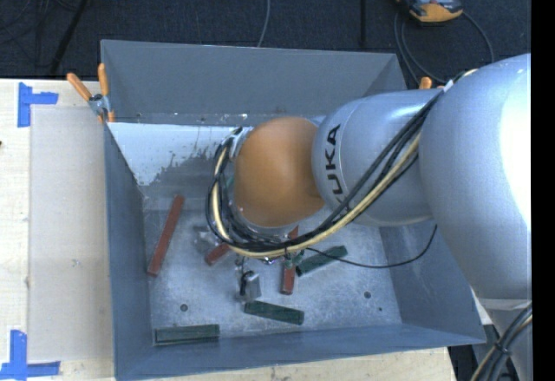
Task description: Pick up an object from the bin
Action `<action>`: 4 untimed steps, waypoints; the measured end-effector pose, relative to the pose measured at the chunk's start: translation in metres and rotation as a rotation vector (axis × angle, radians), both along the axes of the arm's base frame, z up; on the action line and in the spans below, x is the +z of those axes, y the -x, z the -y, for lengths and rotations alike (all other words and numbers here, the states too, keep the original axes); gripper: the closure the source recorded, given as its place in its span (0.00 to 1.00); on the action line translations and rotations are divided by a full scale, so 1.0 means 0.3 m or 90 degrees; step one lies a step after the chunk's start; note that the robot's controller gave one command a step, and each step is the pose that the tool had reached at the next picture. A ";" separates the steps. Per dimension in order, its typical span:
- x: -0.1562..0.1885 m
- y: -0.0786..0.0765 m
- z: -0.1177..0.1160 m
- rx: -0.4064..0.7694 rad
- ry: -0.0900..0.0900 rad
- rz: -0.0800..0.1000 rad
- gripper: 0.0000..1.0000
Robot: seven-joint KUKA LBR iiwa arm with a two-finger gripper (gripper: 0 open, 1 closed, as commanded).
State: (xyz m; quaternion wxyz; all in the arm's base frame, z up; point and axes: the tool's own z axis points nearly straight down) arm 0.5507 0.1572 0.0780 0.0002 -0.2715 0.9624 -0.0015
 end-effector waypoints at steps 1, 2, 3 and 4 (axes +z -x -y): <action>-0.013 -0.206 0.467 -0.147 -0.002 0.001 1.00; -0.013 -0.205 0.465 -0.147 -0.002 0.000 1.00; 0.140 -0.113 0.699 -0.115 -0.003 -0.001 1.00; 0.140 -0.113 0.699 -0.116 -0.003 -0.001 1.00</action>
Offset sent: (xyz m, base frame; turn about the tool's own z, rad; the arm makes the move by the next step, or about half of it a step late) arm 0.0000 0.0000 0.0000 0.0000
